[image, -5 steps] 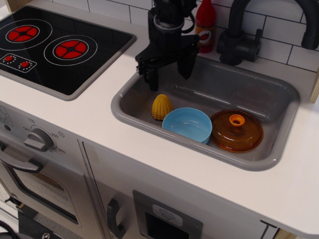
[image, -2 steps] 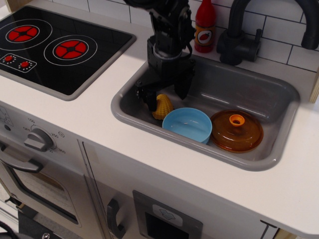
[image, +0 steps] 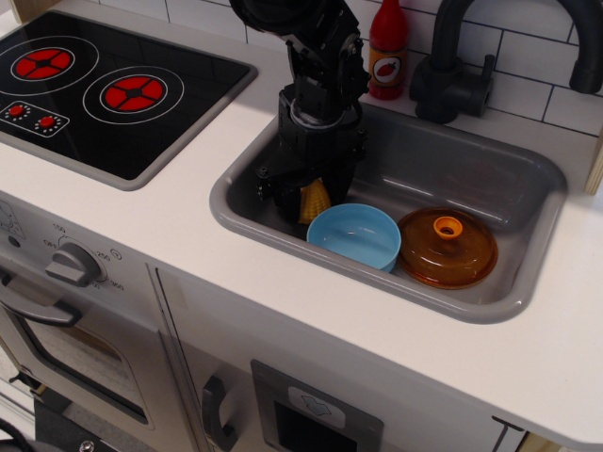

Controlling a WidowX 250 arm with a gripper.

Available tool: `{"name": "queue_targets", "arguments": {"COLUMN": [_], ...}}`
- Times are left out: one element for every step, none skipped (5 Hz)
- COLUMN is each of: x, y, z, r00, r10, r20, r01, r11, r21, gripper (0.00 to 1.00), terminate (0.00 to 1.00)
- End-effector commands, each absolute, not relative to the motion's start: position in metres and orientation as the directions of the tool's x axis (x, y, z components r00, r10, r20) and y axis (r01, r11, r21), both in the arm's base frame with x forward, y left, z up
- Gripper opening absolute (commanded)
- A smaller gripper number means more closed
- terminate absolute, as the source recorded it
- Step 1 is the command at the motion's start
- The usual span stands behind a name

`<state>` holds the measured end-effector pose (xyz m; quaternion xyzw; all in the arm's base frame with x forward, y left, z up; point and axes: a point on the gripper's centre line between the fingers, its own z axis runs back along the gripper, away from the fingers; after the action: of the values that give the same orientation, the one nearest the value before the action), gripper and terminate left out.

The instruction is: Put corn in bowl sink

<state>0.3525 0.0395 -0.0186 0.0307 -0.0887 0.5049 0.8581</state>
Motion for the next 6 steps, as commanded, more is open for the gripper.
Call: {"name": "queue_targets", "arguments": {"x": [0.364, 0.369, 0.373, 0.371, 0.365, 0.347], "y": [0.045, 0.047, 0.038, 0.025, 0.014, -0.003], "z": [-0.003, 0.013, 0.038, 0.059, 0.072, 0.066], "r00": [0.427, 0.420, 0.443, 0.458, 0.487, 0.543], "r10": [0.876, 0.876, 0.872, 0.866, 0.861, 0.831], "r20": [0.223, 0.238, 0.206, 0.201, 0.148, 0.121], "r01": [-0.887, -0.881, -0.865, -0.849, -0.839, -0.817], "r11": [0.454, 0.456, 0.476, 0.493, 0.508, 0.556], "r21": [-0.084, -0.123, -0.156, -0.191, -0.195, -0.153], "gripper": [0.00, 0.00, 0.00, 0.00, 0.00, 0.00], "terminate": [0.00, 0.00, 0.00, 0.00, 0.00, 0.00]}}
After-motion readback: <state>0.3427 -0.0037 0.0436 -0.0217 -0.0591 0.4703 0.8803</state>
